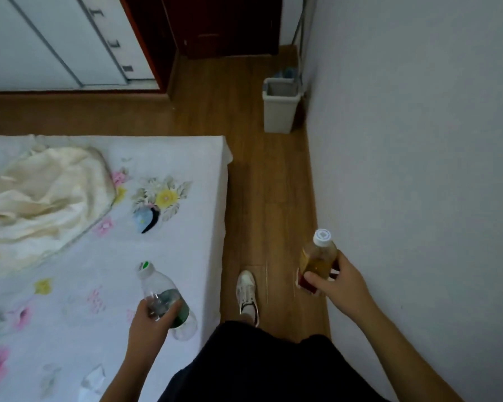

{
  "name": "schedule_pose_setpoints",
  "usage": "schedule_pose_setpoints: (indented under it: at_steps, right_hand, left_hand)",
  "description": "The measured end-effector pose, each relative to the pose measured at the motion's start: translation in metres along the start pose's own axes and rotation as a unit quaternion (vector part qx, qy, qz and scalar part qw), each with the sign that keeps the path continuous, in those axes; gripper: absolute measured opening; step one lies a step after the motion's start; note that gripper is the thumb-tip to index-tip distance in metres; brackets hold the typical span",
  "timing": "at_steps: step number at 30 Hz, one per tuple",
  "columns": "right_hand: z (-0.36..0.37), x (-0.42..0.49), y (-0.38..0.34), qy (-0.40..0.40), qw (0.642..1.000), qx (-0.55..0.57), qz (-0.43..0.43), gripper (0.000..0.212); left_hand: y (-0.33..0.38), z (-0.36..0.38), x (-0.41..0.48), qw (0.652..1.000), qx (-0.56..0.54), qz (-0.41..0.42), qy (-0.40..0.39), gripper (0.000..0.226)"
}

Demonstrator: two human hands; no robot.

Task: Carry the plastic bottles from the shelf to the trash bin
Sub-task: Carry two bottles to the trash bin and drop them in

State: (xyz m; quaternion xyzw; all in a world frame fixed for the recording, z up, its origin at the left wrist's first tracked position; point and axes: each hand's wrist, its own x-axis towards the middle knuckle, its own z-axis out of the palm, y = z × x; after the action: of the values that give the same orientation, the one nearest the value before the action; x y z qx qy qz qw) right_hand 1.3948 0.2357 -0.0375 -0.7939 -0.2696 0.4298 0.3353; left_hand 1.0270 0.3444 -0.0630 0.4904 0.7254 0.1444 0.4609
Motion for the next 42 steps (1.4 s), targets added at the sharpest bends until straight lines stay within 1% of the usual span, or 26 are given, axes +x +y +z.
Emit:
schedule_pose_setpoints:
  at_steps: [3, 5, 7, 10, 11, 14, 15, 17, 20, 23, 25, 26, 28, 29, 33, 35, 39, 42]
  right_hand:
    - [0.005, 0.049, -0.034, -0.008, 1.0, -0.018, 0.013, 0.078]
    - [0.007, 0.08, -0.059, -0.004, 1.0, -0.023, 0.018, 0.08]
    - [0.006, 0.113, -0.08, 0.009, 1.0, -0.019, 0.021, 0.081]
    - [-0.003, 0.151, -0.105, 0.027, 0.999, 0.004, 0.033, 0.071]
    - [-0.008, 0.163, -0.113, 0.031, 0.999, 0.013, 0.038, 0.073]
    - [-0.024, 0.207, -0.137, 0.052, 0.997, 0.024, 0.049, 0.098]
    - [-0.029, 0.226, -0.144, 0.054, 0.997, 0.028, 0.057, 0.097]
    - [-0.037, 0.265, -0.158, 0.056, 0.995, 0.033, 0.071, 0.088]
    - [-0.049, 0.335, -0.184, 0.056, 0.996, 0.044, 0.062, 0.108]
    - [-0.055, 0.407, -0.222, 0.021, 0.998, 0.044, 0.05, 0.105]
    - [-0.056, 0.451, -0.259, -0.013, 0.999, 0.037, 0.038, 0.113]
    - [-0.055, 0.473, -0.278, -0.032, 0.999, 0.027, 0.034, 0.107]
    - [-0.054, 0.514, -0.316, -0.064, 0.998, 0.003, 0.016, 0.081]
    - [-0.053, 0.531, -0.334, -0.079, 0.997, -0.003, 0.007, 0.075]
    - [-0.051, 0.604, -0.394, -0.112, 0.993, -0.015, -0.029, 0.074]
    - [-0.05, 0.64, -0.414, -0.123, 0.992, -0.013, -0.033, 0.067]
    - [-0.049, 0.707, -0.443, -0.104, 0.994, -0.026, -0.019, 0.061]
    - [-0.057, 0.747, -0.46, -0.065, 0.998, -0.019, 0.009, 0.064]
  left_hand:
    - [0.03, -0.001, 0.045, 1.0, -0.006, -0.024, 0.001, 0.074]
    - [0.066, 0.004, 0.079, 0.999, 0.001, -0.031, -0.022, 0.066]
    - [0.103, 0.012, 0.118, 0.998, 0.022, -0.008, -0.05, 0.058]
    - [0.161, 0.022, 0.171, 0.994, 0.052, 0.041, -0.086, 0.06]
    - [0.182, 0.026, 0.185, 0.993, 0.049, 0.055, -0.091, 0.061]
    - [0.244, 0.046, 0.23, 0.99, 0.031, 0.092, -0.101, 0.057]
    - [0.264, 0.054, 0.245, 0.989, 0.027, 0.104, -0.102, 0.055]
    - [0.297, 0.069, 0.279, 0.988, 0.025, 0.118, -0.092, 0.052]
    - [0.337, 0.084, 0.327, 0.99, 0.032, 0.117, -0.078, 0.048]
    - [0.372, 0.089, 0.365, 0.994, 0.026, 0.093, -0.041, 0.045]
    - [0.394, 0.09, 0.388, 0.997, 0.016, 0.076, -0.012, 0.044]
    - [0.405, 0.09, 0.398, 0.997, 0.012, 0.07, 0.002, 0.044]
    - [0.424, 0.089, 0.42, 0.998, 0.005, 0.059, 0.024, 0.043]
    - [0.433, 0.088, 0.429, 0.998, -0.003, 0.049, 0.036, 0.041]
    - [0.472, 0.087, 0.473, 0.997, -0.043, 0.013, 0.069, 0.035]
    - [0.489, 0.087, 0.504, 0.997, -0.045, 0.005, 0.066, 0.035]
    - [0.532, 0.092, 0.578, 0.998, -0.037, 0.008, 0.041, 0.042]
    - [0.581, 0.097, 0.643, 0.999, -0.025, 0.016, -0.02, 0.04]
